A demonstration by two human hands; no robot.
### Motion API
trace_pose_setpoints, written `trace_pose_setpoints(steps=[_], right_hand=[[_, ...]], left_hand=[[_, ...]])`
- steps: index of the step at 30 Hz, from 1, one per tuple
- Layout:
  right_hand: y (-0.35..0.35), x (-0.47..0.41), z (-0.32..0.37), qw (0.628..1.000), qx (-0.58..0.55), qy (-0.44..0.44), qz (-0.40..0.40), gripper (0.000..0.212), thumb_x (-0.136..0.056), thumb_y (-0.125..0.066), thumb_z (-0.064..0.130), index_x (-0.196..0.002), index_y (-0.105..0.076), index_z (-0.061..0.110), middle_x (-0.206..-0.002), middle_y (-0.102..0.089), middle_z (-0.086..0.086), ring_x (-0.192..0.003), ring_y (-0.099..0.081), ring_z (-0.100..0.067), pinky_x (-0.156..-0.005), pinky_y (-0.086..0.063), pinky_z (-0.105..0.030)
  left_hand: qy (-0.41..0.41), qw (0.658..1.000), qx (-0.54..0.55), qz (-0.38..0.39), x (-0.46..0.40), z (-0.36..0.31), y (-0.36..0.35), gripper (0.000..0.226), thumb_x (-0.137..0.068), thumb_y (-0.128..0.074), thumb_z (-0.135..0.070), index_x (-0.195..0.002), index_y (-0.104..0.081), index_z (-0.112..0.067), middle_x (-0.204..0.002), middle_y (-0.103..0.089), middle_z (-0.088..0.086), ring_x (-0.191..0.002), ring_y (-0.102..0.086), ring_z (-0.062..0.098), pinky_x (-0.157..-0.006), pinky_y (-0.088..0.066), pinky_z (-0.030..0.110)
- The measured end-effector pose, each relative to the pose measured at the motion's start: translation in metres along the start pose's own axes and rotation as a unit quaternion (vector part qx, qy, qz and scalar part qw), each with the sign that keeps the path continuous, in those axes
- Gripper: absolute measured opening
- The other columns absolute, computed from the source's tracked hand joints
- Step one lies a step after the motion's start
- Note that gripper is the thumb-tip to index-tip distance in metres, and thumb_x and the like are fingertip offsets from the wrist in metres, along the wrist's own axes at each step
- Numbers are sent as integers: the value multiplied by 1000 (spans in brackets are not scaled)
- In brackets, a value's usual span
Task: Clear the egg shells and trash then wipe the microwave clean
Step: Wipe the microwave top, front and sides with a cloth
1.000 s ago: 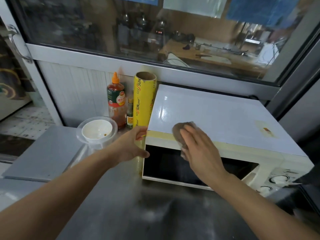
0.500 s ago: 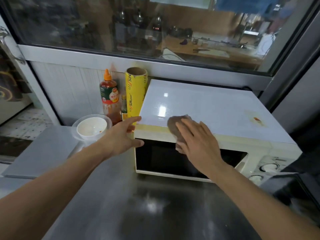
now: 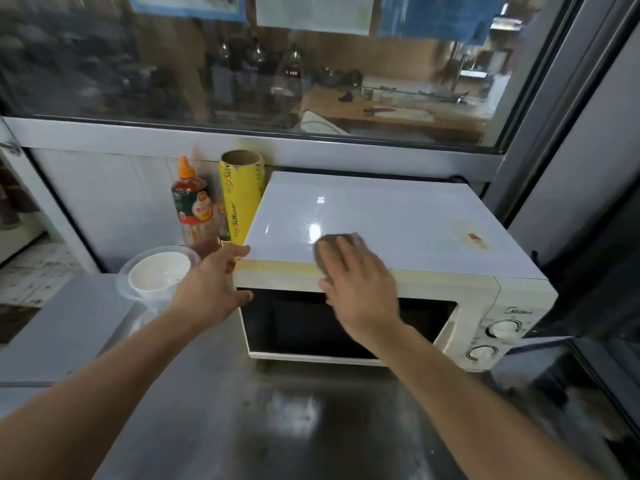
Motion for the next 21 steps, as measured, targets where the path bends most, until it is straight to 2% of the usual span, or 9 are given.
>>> trace_pose_setpoints(steps=[4, 7, 11, 16, 21], right_hand=[[-3, -22, 27, 997, -6, 45, 58, 52, -90, -50, 40, -134, -36, 17, -134, -44, -13, -131, -36, -37, -99, -41, -42], [6, -11, -4, 994, -21, 77, 75, 55, -91, -51, 42, -137, -39, 14, -142, -43, -10, -136, -35, -30, -106, -33, -44], [22, 30, -94, 998, -6, -18, 54, 57, -89, -38, 50, -128, -52, 11, -135, -52, -7, -127, -48, -25, -104, -36, -45], [40, 80, -192, 989, 21, -134, 62, 66, -90, -32, 60, -132, -46, 11, -139, -48, -8, -125, -48, -28, -104, -37, -47], [44, 93, -211, 981, -6, -194, 19, 65, -88, -37, 53, -133, -43, 7, -138, -46, -12, -122, -45, -34, -105, -36, -48]], left_hand=[[10, 1000, -18, -11, 0, 1, 0, 66, -72, -78, -14, -130, -48, -26, -120, -61, 5, -110, -57, 26, -92, -46, 38], [14, 1000, -23, -10, -2, 2, 1, 65, -71, -79, -16, -128, -50, -27, -117, -63, 5, -108, -59, 27, -93, -47, 42], [14, 1000, -23, -13, -3, 3, 1, 64, -69, -80, -16, -126, -52, -28, -116, -64, 6, -108, -59, 29, -92, -47, 42], [16, 999, -20, -20, -3, 3, -3, 65, -68, -81, -15, -126, -52, -26, -118, -62, 9, -108, -58, 32, -91, -47, 45], [25, 999, -26, -28, -2, 0, -8, 71, -67, -82, -15, -128, -48, -25, -121, -61, 13, -110, -56, 35, -89, -46, 46]])
Point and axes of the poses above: each hand's wrist, its own x-axis away from the middle knuckle, its own y-axis out of the back of the hand, z = x × y, the point moved 2 cm from there along -x, towards the middle knuckle
